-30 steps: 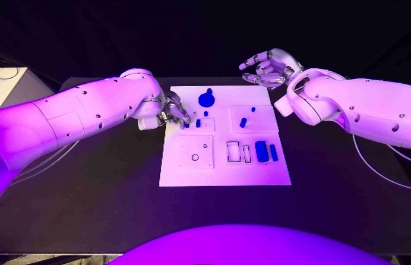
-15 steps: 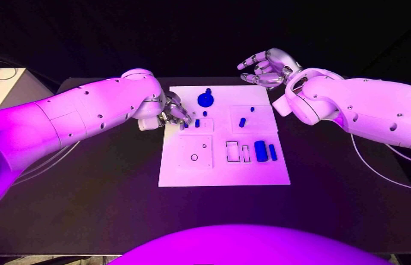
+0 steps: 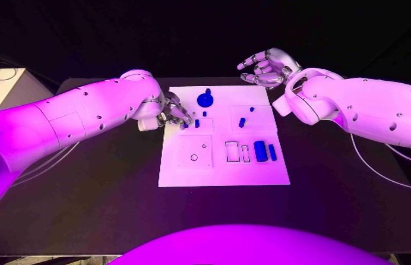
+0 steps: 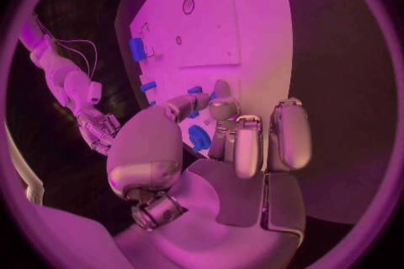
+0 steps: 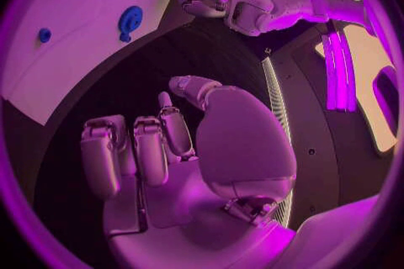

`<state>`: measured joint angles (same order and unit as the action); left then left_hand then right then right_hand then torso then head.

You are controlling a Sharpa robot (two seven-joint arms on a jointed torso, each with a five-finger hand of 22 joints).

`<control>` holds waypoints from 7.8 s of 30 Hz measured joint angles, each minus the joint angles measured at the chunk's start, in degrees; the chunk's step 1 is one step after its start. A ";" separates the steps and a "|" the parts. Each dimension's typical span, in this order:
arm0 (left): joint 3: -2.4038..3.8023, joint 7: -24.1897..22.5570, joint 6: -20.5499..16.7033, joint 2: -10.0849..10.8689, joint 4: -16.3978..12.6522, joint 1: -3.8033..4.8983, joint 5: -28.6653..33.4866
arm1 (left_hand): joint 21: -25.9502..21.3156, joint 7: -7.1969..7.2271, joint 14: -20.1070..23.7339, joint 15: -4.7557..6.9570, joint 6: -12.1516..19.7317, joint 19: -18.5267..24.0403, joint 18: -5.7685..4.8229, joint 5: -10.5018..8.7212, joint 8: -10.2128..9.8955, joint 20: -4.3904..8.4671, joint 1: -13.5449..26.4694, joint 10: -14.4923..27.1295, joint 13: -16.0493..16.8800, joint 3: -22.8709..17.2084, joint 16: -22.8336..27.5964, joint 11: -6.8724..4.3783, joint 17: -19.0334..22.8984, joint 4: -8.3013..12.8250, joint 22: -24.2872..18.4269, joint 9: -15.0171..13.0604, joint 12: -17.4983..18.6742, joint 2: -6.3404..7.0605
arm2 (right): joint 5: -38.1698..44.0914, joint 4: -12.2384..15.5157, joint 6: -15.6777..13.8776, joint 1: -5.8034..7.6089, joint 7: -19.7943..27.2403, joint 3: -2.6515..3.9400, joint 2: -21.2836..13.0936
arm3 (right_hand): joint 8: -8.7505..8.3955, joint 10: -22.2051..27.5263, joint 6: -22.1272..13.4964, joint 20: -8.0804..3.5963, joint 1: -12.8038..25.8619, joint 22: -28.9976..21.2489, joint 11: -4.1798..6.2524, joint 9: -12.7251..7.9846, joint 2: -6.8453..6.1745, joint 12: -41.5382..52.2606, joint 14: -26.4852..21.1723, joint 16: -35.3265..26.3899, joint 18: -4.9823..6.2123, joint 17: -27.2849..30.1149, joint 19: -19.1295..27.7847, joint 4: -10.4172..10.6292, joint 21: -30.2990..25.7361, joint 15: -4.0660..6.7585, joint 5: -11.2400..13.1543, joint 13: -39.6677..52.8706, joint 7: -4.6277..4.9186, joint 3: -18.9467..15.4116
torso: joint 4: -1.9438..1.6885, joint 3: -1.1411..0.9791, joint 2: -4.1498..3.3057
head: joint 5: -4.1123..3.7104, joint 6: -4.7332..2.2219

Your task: Assemble the parts on the task board

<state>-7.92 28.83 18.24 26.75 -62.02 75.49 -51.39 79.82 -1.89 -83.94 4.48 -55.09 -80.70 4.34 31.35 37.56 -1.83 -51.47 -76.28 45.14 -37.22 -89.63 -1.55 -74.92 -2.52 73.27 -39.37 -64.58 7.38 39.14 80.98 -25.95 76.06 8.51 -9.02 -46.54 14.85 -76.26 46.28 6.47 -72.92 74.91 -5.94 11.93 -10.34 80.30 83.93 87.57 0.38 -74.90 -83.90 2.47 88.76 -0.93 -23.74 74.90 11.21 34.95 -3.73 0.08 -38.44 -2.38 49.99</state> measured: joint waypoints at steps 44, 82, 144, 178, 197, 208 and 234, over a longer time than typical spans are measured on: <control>4.09 -1.88 -6.11 6.75 -6.82 -0.52 4.25 | -5.12 -1.84 -0.01 -0.40 2.84 2.91 0.00 -15.09 -1.53 -0.62 -4.42 6.28 -8.50 14.74 1.39 0.96 0.00 -13.75 -6.04 1.36 5.09 3.39 | -0.03 -0.41 0.01 -0.38 0.03 0.00 0.03 | 0.00 0.00 0.00 0.00 0.31 0.02 0.00 0.00 -0.31 0.00 0.00 -0.35 0.00 -0.03 0.00 -0.59 0.00 0.00 0.00 0.00 0.00 -0.05 | -0.04 -0.02 0.08 | 0.25 0.00; 4.39 -43.62 -22.33 22.97 -20.14 -3.86 32.03 | -39.49 -8.03 23.03 -6.43 10.82 22.45 5.53 -14.51 -8.10 -5.23 -27.62 24.23 -31.26 7.40 39.45 7.83 33.37 -0.81 -39.65 12.86 29.75 1.99 | 20.66 -3.59 1.90 -2.02 -0.10 -0.04 -1.64 | 2.55 16.93 5.31 -0.56 -1.37 0.00 1.17 2.31 -1.36 -57.10 0.20 -10.77 1.79 1.35 -0.12 -5.47 -12.16 0.65 6.57 -54.00 -1.67 1.98 | -0.10 0.19 0.08 | -0.80 -4.52; 1.61 -37.41 -22.34 -4.46 4.12 -3.38 -38.51 | -27.48 -5.64 13.57 -6.20 7.61 18.12 5.42 -15.52 -16.75 -5.65 -26.38 25.05 -37.79 8.22 19.74 7.46 23.14 0.93 -30.65 19.55 36.29 6.00 | 21.04 -3.01 -1.67 -2.06 1.43 0.02 0.76 | 2.55 16.37 5.24 -0.53 -1.37 0.01 0.61 2.26 -1.36 -59.25 0.20 -10.77 1.79 1.11 -0.11 -5.13 -12.16 0.63 6.30 -56.01 -1.74 1.65 | 0.77 -0.14 -0.98 | 0.21 -4.89; 1.38 -36.62 -19.87 -5.13 5.76 -3.31 -40.02 | -22.61 -5.47 12.45 -5.53 5.00 17.61 5.42 -15.75 -17.20 -5.36 -27.90 24.25 -36.16 6.07 15.82 6.66 20.90 1.80 -25.50 19.61 33.12 4.48 | 20.50 -2.70 -2.00 -1.89 1.39 0.06 0.31 | 2.32 16.36 5.23 -0.53 -1.37 -0.01 0.60 2.23 -1.36 -59.77 0.20 -10.77 1.79 1.12 -0.11 -4.98 -12.15 0.63 5.98 -56.28 -1.74 1.50 | 0.85 -0.08 -0.97 | -0.02 -4.04; 1.31 -37.11 -19.65 -5.14 5.78 -3.39 -39.27 | -18.85 -5.68 10.73 -4.59 1.71 16.39 5.40 -16.04 -17.51 -4.52 -28.06 20.10 -36.04 4.46 13.37 5.45 19.18 2.46 -21.44 18.69 33.11 3.70 | 20.42 -2.69 -1.92 -1.87 1.32 0.06 0.33 | 2.32 16.27 5.45 -0.53 -1.37 0.03 0.50 2.23 -1.36 -59.77 0.20 -10.77 1.78 1.04 -0.11 -4.82 -11.89 0.63 5.98 -56.51 -1.52 1.34 | 0.87 -0.12 -1.01 | 0.14 -3.99; 1.32 -37.70 -20.61 -4.68 5.67 -3.52 -37.99 | -17.52 -6.08 10.12 -4.80 -0.11 15.98 5.42 -16.29 -18.53 -4.52 -27.95 15.92 -37.82 3.11 12.90 5.74 19.69 3.18 -19.99 17.50 39.45 3.21 | 20.40 -2.74 -1.76 -1.86 1.22 0.06 0.37 | 2.32 16.27 5.45 -0.53 -1.37 0.02 0.50 2.23 -1.36 -59.76 0.20 -10.77 1.79 1.05 -0.11 -4.82 -11.89 0.63 5.98 -56.51 -1.52 1.34 | 0.92 -0.12 -1.02 | 0.09 -3.98; 5.62 -38.39 -22.77 3.88 -1.67 -3.59 -31.20 | -17.12 -6.08 9.91 -5.00 -0.11 15.77 5.41 -16.30 -19.42 -4.73 -27.95 15.21 -38.30 2.90 12.64 6.22 19.71 3.39 -19.56 17.17 42.40 3.21 | 20.36 -2.98 -1.33 -1.85 0.98 0.06 -0.14 | 2.33 16.05 5.44 -0.53 -1.37 0.00 0.70 2.23 -1.36 -60.00 0.20 -10.77 1.78 1.07 -0.11 -4.82 -11.90 0.63 5.77 -56.73 -1.53 1.34 | 0.68 -0.08 -0.91 | 0.18 -3.94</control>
<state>-2.30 -9.56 -4.53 30.63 -63.70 71.90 -82.59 62.70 -7.97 -74.02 -0.52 -55.20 -64.93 9.75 15.05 18.15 -6.56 -79.42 -61.07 6.84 -34.32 -76.99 4.68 -55.21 0.87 53.71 -22.20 -22.18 10.59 59.51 78.00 -27.28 74.22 9.49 -8.96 -46.68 17.18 -60.21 51.72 5.94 -74.29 74.91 -5.24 14.16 -11.70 20.31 84.14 76.80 2.17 -73.84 -84.01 -2.36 76.86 -0.30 -17.97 18.17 9.68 36.30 -3.05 0.01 -39.35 -2.20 46.04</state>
